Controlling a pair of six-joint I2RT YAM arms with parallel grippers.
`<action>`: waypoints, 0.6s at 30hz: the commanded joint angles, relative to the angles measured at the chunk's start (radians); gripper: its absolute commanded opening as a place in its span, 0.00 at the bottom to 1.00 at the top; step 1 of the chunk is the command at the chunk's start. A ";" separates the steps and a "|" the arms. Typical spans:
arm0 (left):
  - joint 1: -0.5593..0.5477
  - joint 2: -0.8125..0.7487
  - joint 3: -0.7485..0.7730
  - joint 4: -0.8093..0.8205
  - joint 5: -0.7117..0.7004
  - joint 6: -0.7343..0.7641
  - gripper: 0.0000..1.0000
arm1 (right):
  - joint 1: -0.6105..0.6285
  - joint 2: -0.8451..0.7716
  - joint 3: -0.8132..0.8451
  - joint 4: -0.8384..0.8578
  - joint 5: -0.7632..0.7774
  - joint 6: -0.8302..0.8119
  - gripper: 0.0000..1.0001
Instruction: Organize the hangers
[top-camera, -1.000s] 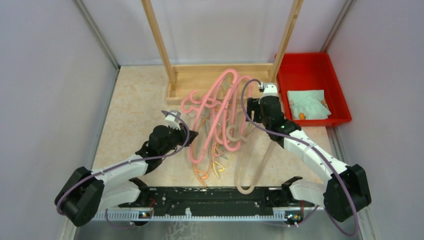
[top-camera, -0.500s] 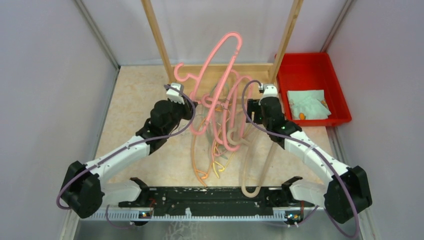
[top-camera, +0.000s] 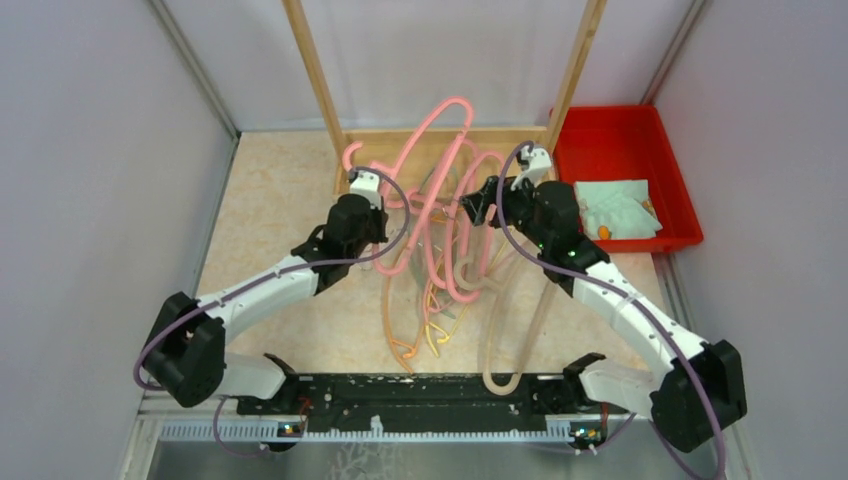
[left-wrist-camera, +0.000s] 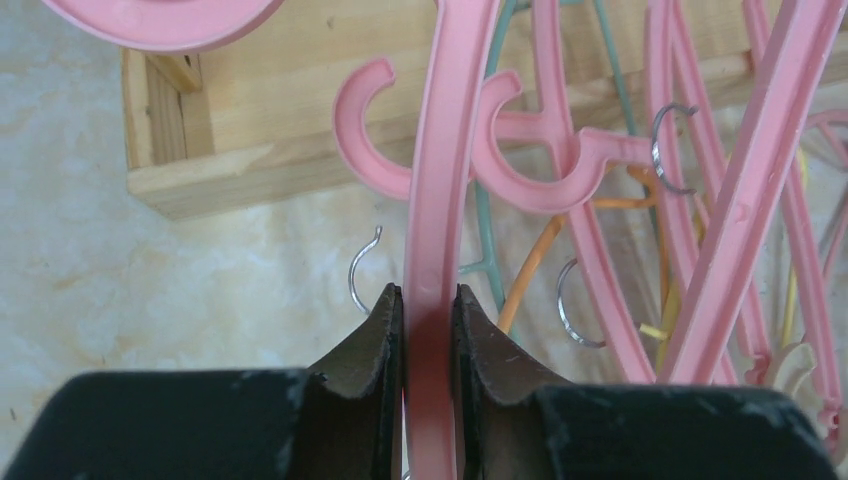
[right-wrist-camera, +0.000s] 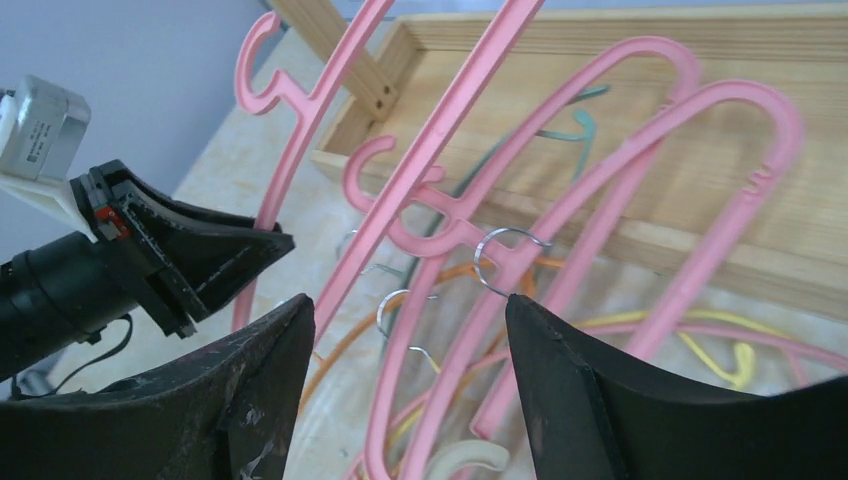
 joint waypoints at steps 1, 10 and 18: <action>-0.019 -0.016 0.114 0.019 -0.032 0.032 0.00 | 0.021 0.080 0.018 0.221 -0.140 0.105 0.70; -0.025 -0.016 0.185 0.041 0.021 0.034 0.00 | 0.033 0.215 0.024 0.441 -0.230 0.213 0.70; -0.027 0.004 0.205 0.099 0.052 0.034 0.00 | 0.047 0.280 -0.009 0.589 -0.268 0.273 0.70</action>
